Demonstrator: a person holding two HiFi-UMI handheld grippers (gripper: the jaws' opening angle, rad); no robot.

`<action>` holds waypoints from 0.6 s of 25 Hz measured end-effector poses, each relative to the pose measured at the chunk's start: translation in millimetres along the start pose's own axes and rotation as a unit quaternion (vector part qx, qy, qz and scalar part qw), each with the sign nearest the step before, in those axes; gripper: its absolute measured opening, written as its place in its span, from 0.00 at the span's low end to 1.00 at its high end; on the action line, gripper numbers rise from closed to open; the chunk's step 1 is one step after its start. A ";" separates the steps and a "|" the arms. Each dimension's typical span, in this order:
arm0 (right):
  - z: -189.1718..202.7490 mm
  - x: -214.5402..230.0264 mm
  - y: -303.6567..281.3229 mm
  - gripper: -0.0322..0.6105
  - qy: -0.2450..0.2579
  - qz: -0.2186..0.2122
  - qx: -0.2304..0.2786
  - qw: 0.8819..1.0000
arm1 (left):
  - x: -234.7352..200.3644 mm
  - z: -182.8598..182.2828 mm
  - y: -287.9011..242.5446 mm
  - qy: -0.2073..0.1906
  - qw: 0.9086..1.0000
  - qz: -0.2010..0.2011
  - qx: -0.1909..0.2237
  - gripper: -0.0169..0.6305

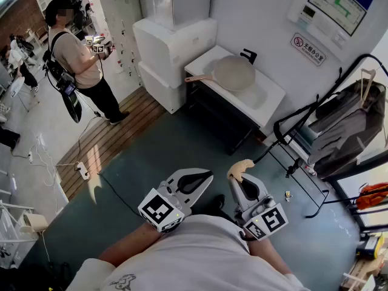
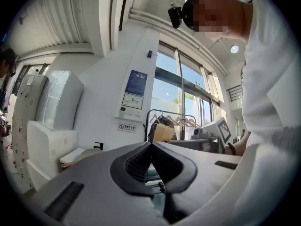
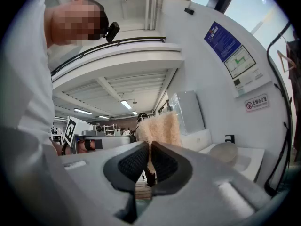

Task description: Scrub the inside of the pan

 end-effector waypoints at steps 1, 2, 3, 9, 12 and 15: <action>0.0 2.1 -0.4 0.08 -0.001 0.000 0.000 1.000 | -0.7 0.5 -2.0 -0.001 1.000 0.002 -0.005 0.02; 0.0 4.3 -0.7 0.08 -0.001 0.001 0.000 1.000 | -1.5 0.9 -4.2 -0.002 1.000 0.003 -0.008 0.02; -0.3 6.7 -0.9 0.08 -0.002 0.002 0.000 1.000 | -2.2 0.9 -7.0 -0.003 1.000 0.005 -0.009 0.02; -0.8 22.3 -0.4 0.08 -0.010 0.000 0.003 1.000 | -6.4 -2.1 -25.6 0.002 1.000 0.012 -0.011 0.02; -2.3 31.7 1.5 0.08 -0.018 -0.004 0.009 1.000 | -8.4 -2.1 -36.1 0.003 1.000 0.015 -0.016 0.02; -2.1 42.9 2.3 0.08 -0.014 -0.003 0.006 1.000 | -10.6 1.0 -49.1 0.001 1.000 0.015 -0.022 0.02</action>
Point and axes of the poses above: the fingertips, and each gripper's own axes: y backward along the fingers, x to its right, z out of its underside, the point moved 5 cm from there along y, backward along the fingers, and after that the axes turned 13 degrees about -x, right-handed, at the moved point
